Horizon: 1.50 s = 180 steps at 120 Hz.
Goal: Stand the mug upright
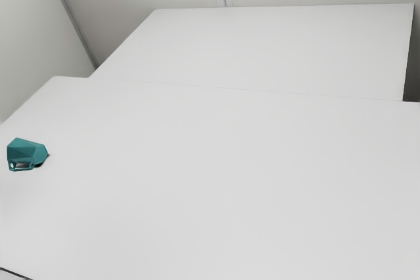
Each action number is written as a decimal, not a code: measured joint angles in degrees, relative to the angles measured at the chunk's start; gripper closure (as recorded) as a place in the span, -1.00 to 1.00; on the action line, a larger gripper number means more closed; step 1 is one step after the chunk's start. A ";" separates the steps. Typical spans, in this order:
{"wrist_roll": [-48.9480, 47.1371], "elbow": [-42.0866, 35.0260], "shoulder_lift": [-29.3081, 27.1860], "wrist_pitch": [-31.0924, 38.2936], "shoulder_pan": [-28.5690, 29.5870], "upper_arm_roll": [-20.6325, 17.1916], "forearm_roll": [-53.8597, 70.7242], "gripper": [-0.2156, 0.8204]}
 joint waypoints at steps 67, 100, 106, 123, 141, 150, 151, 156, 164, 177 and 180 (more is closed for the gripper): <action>20.71 29.84 26.91 -18.65 21.24 -7.83 -25.44 -0.58; 25.64 34.37 32.90 -19.33 27.36 -13.38 -29.57 -0.58; 26.30 35.16 33.74 -19.13 28.05 -13.58 -30.26 -0.58; 27.50 35.88 34.66 -17.22 29.21 -13.71 -31.62 -0.58; 28.29 36.09 35.11 -15.29 29.75 -13.80 -32.09 -0.58; 28.47 37.41 36.51 -14.65 30.41 -14.82 -32.49 -0.58; 28.48 37.48 36.61 -14.59 30.45 -14.92 -32.54 -0.58; 28.54 37.74 36.94 -14.34 31.10 -16.10 -32.74 -0.58; 28.62 37.90 37.18 -14.37 31.96 -18.00 -32.91 -0.58; 28.73 37.91 37.43 -15.11 32.49 -18.71 -33.02 -0.58; 28.76 37.92 37.58 -15.38 32.55 -18.75 -33.03 -0.58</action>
